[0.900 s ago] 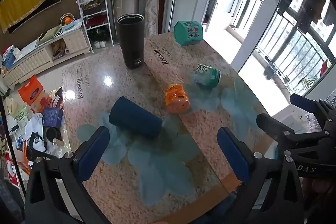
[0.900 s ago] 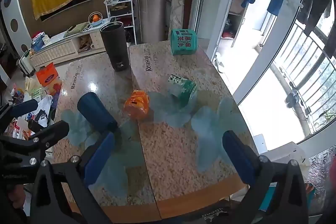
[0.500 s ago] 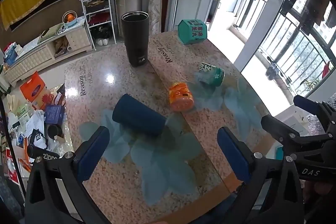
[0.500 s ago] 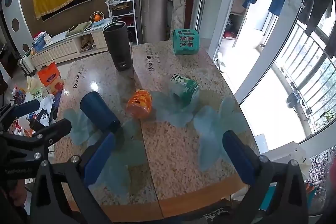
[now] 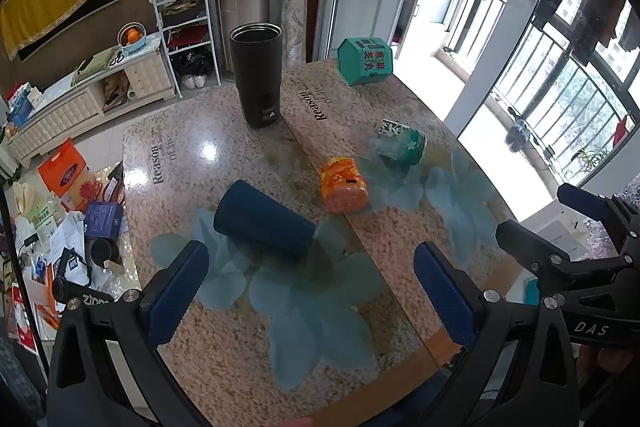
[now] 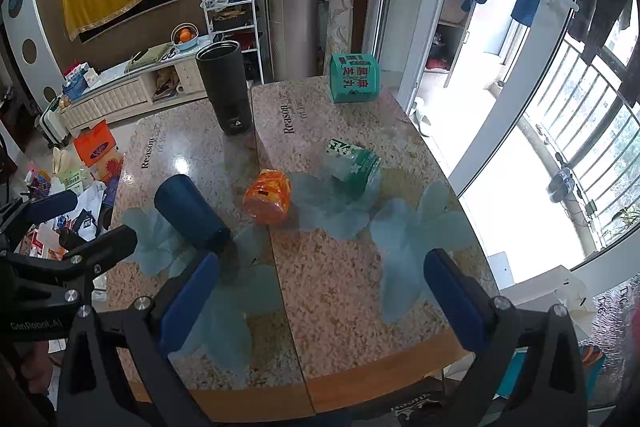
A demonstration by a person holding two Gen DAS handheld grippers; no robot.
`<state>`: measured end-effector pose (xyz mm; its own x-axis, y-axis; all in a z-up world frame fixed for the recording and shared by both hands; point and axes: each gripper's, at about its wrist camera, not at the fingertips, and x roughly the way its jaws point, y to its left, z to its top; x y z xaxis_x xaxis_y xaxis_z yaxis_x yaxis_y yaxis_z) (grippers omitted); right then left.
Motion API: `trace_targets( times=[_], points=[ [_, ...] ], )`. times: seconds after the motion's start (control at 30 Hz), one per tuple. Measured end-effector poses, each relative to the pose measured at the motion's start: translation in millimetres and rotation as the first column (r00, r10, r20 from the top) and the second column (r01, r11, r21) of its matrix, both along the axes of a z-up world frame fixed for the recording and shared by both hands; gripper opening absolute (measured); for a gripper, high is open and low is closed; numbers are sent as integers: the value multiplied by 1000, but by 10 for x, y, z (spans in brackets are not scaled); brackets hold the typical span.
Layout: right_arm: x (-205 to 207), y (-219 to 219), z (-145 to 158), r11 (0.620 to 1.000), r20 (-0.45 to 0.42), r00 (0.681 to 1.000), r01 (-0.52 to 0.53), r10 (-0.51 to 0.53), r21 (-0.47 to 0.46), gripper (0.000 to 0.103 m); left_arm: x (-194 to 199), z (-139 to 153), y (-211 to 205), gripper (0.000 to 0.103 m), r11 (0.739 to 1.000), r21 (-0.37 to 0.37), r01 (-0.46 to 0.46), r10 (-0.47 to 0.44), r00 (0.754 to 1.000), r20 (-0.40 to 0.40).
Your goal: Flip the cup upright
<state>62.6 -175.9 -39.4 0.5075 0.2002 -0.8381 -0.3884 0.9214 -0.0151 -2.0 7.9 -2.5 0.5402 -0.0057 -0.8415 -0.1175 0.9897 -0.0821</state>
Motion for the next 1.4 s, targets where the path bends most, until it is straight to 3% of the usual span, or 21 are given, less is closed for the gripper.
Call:
trace_targets(
  times=[1.13,1.4],
  points=[
    [78,-50,-28,1000,-19,1000,2,-2,11,103,147,27,-111,103,1000,16,15,-15,1000,-3],
    [359,-43,12,998,-13,998,-59,59,-15,103,331,-15,-110,103,999,-41,13,-14,999,-33]
  ],
)
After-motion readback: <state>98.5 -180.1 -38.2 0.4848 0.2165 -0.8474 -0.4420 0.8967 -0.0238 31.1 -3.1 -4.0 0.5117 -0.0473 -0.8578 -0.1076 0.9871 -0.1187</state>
